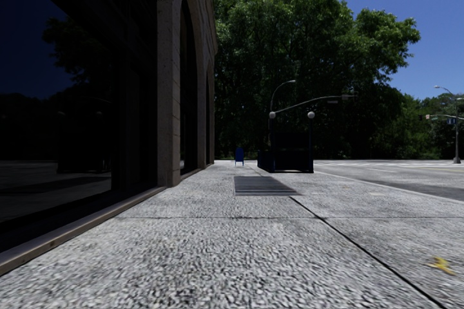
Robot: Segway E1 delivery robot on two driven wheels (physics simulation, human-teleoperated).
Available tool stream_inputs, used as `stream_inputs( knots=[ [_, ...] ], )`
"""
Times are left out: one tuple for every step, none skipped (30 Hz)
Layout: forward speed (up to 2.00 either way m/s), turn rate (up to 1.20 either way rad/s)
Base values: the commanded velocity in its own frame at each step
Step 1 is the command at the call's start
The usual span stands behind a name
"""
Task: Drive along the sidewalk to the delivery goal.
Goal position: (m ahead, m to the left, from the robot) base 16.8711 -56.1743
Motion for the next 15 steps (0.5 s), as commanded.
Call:
stream_inputs(
  knots=[
    [2.00, 0.00],
    [2.00, 0.00],
    [2.00, 0.00],
    [2.00, 0.00],
    [2.00, 0.00],
    [2.00, 0.00],
    [2.00, 0.00],
    [2.00, 0.00],
    [2.00, 0.00],
    [2.00, 0.00],
    [2.00, 0.00],
    [2.00, 0.00],
    [2.00, 0.00],
    [2.00, 0.00],
    [2.00, 0.00]
  ],
)
